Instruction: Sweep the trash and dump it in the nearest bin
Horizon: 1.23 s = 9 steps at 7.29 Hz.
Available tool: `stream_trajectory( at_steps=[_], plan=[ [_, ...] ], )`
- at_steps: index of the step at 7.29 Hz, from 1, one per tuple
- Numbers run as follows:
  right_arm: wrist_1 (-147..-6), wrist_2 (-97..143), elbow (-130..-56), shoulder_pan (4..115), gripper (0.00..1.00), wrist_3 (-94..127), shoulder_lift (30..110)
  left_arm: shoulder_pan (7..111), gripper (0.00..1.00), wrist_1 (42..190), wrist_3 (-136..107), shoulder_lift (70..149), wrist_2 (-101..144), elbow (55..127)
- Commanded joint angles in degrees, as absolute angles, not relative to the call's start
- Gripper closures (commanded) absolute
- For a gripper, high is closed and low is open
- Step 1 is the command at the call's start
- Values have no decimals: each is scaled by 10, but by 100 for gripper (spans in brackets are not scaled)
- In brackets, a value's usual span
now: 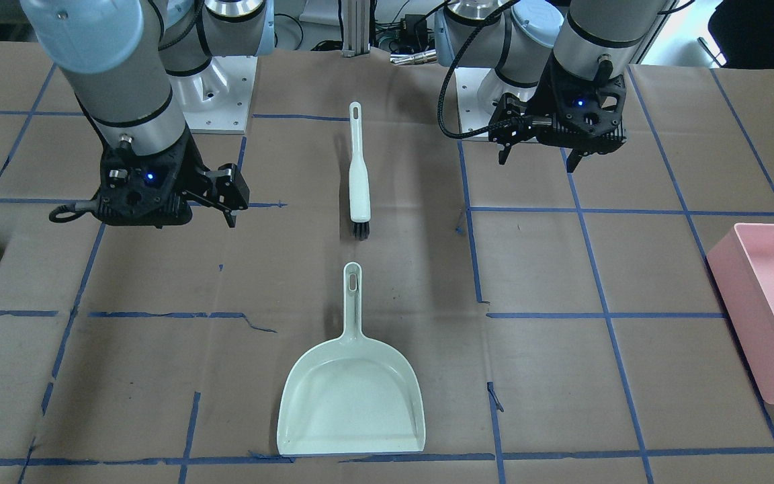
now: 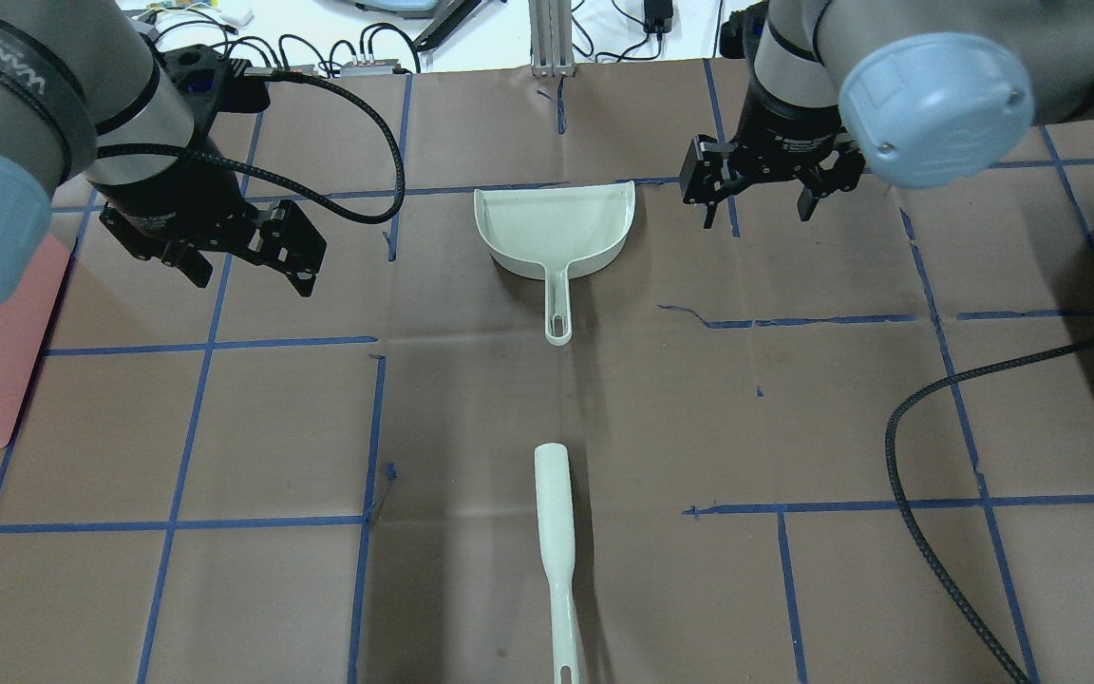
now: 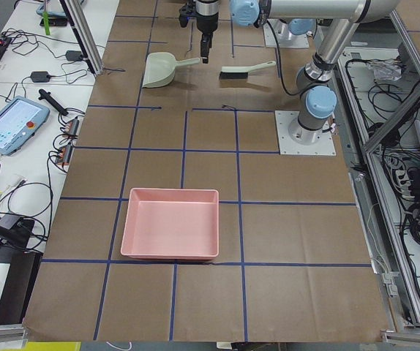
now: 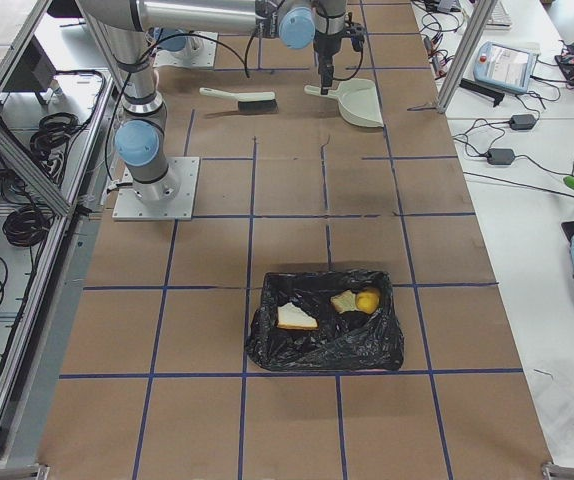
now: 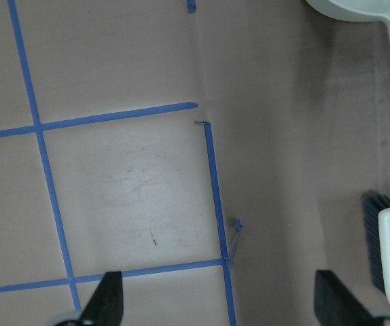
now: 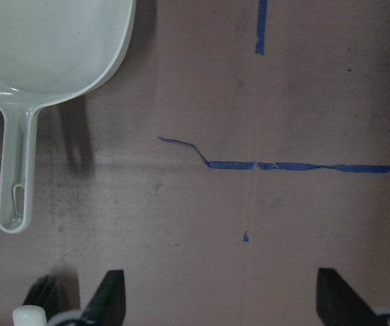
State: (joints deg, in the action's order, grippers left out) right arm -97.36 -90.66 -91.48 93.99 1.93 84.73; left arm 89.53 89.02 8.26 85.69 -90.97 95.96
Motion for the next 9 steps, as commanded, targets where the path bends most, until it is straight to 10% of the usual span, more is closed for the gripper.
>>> stream_trajectory(
  at_steps=[1, 9],
  plan=[
    [-940, -928, -939, 909, 0, -16, 907, 896, 0, 890, 82, 857, -910, 960],
    [-945, -920, -944, 901, 0, -16, 930, 896, 0, 889, 81, 857, -909, 963]
  ],
)
